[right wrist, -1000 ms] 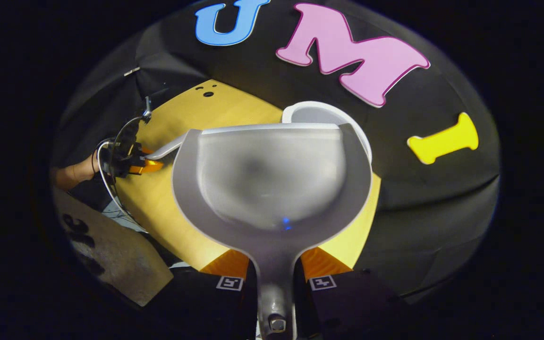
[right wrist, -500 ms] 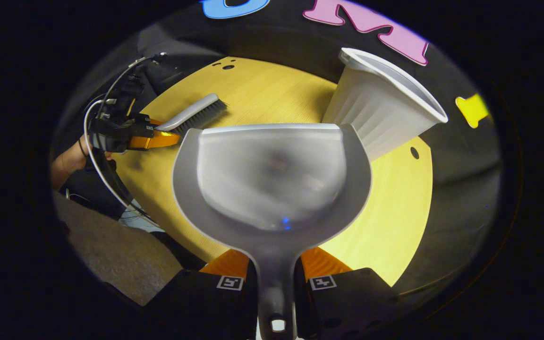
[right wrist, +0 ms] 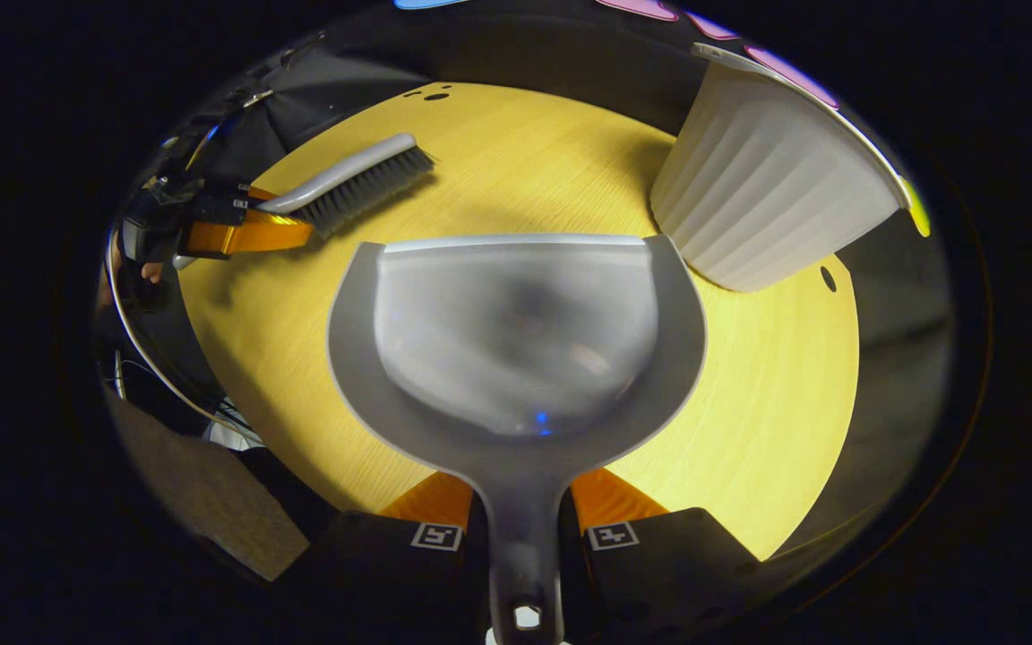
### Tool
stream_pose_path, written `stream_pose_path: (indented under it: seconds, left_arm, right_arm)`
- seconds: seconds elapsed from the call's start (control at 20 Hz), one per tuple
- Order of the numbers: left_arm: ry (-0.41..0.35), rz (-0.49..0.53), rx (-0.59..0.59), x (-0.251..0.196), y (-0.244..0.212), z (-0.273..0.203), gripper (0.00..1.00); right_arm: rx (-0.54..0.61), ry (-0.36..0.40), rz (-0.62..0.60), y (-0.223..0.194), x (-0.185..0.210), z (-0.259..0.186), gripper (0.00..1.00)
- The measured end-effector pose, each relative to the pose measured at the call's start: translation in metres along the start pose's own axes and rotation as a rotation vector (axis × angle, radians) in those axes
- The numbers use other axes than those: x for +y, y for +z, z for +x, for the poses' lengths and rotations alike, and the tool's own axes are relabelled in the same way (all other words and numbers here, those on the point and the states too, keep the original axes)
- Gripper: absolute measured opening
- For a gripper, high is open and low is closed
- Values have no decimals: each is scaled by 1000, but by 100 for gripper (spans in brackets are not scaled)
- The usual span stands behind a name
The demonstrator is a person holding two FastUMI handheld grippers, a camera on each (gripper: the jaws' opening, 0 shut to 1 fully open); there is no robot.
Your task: Pick up the small broom and dustpan from the desktop, sweep the trash into the dustpan with the broom, and then empty the trash into the garbage bin.
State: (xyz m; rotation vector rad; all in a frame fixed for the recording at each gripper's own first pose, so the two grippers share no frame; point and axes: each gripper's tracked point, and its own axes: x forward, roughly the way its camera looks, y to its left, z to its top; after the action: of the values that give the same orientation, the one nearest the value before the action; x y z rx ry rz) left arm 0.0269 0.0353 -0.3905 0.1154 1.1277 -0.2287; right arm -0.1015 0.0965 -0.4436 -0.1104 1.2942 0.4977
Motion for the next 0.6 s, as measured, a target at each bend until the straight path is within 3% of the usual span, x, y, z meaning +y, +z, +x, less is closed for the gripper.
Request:
stream_pose_path:
  seconds: [0.6]
  left_arm:
    - [55, 18, 59, 3, -2, 7, 28]
  right_arm:
    - [40, 22, 94, -12, 5, 20, 36]
